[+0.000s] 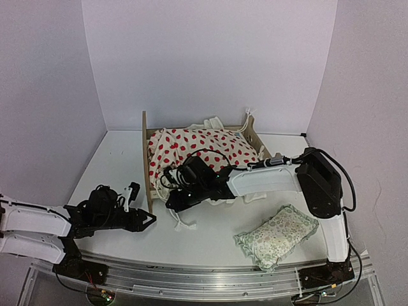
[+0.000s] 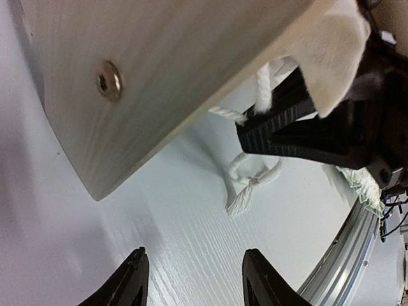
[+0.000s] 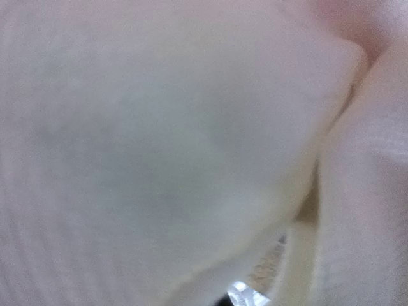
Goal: Set up the pet bed
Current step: Tie the left ropes of the mattress closest to the robot on the bed frame base.
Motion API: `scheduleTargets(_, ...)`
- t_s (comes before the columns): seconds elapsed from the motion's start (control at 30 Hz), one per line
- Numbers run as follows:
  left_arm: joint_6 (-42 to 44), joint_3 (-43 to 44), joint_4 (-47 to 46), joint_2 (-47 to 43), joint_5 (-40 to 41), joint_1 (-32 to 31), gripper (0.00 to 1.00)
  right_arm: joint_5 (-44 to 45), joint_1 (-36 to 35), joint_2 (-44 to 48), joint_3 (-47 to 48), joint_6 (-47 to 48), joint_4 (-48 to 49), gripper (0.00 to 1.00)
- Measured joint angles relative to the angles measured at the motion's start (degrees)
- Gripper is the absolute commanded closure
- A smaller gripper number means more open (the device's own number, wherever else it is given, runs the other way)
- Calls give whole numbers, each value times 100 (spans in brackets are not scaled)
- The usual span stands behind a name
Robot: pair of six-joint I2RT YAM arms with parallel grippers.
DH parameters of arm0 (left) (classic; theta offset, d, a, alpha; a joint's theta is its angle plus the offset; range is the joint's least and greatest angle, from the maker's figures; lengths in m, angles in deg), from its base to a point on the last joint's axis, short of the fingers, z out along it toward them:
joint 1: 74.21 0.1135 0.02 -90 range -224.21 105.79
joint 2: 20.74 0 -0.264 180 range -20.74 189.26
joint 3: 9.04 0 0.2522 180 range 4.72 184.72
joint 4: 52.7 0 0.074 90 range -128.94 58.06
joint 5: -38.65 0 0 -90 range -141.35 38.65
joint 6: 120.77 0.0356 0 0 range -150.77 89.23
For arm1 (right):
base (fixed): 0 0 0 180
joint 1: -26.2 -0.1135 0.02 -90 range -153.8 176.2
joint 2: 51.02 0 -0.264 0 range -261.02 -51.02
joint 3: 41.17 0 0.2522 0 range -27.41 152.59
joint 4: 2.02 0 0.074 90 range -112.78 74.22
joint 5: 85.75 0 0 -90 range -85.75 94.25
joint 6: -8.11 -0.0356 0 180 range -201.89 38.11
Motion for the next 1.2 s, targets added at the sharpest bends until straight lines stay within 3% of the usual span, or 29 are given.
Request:
scheduleTargets(0.27, -76, 90, -995, 1303, 854, -743, 52, -156, 121, 0, -4, -208, -57, 100)
scheduleTargets(0.43, -72, 346, -1580, 2010, 1359, -1022, 58, -173, 127, 0, -4, -648, -113, 100)
scheduleTargets(0.77, -121, 610, -2744, 2965, 1748, -1198, 49, -199, 131, 0, -2, -1434, -71, 100)
scheduleTargets(0.97, -276, 491, -2951, 2705, 1915, -1254, 48, -197, 80, -2, 103, -1638, -32, 100)
scheduleTargets(1.2, -446, -120, -2180, 886, 2170, -1254, 43, -221, -83, -523, 1261, -1719, -228, 100)
